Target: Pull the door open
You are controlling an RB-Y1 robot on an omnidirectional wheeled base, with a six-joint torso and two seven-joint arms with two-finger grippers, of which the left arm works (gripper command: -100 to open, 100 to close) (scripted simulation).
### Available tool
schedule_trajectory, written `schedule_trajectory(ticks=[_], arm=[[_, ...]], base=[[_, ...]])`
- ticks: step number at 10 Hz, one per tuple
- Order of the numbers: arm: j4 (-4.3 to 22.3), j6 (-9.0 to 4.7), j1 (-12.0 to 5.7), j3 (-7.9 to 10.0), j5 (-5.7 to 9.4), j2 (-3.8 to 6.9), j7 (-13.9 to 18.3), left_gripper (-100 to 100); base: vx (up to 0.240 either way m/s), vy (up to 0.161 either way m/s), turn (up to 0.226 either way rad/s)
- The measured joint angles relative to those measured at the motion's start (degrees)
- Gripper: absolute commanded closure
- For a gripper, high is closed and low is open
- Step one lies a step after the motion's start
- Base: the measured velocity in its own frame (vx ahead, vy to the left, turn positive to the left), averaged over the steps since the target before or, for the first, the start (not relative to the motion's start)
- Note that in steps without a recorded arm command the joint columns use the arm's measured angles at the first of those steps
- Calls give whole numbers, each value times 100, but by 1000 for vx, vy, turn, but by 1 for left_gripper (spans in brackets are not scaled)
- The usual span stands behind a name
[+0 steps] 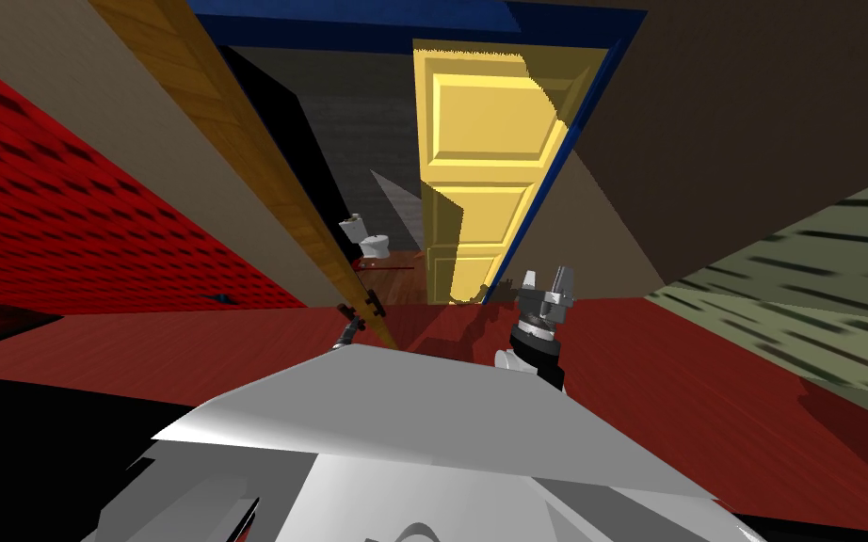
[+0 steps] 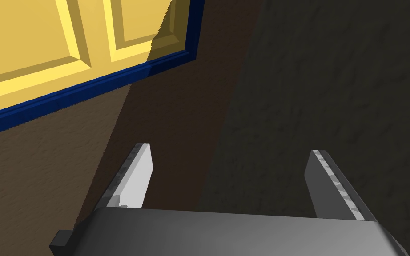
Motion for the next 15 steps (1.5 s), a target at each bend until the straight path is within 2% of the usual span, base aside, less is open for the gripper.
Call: schedule_trajectory(ticks=[1, 3, 6, 7, 9, 12, 15], arm=[[-60, 35, 26, -1, -2, -15, -3, 100], [-41, 12, 50, -22, 21, -5, 39, 100], [-23, 1, 50, -44, -3, 38, 20, 100], [-63, 20, 71, -45, -3, 35, 24, 100], [44, -33, 19, -36, 7, 36, 28, 100], [-32, 9, 46, -34, 8, 17, 25, 100], [29, -56, 37, -105, 25, 77, 92, 100]], base=[[-73, 66, -79], [-77, 84, -44], [-16, 8, -3], [7, -1, 11], [7, 0, 2], [-24, 10, -10], [-46, 43, -18]])
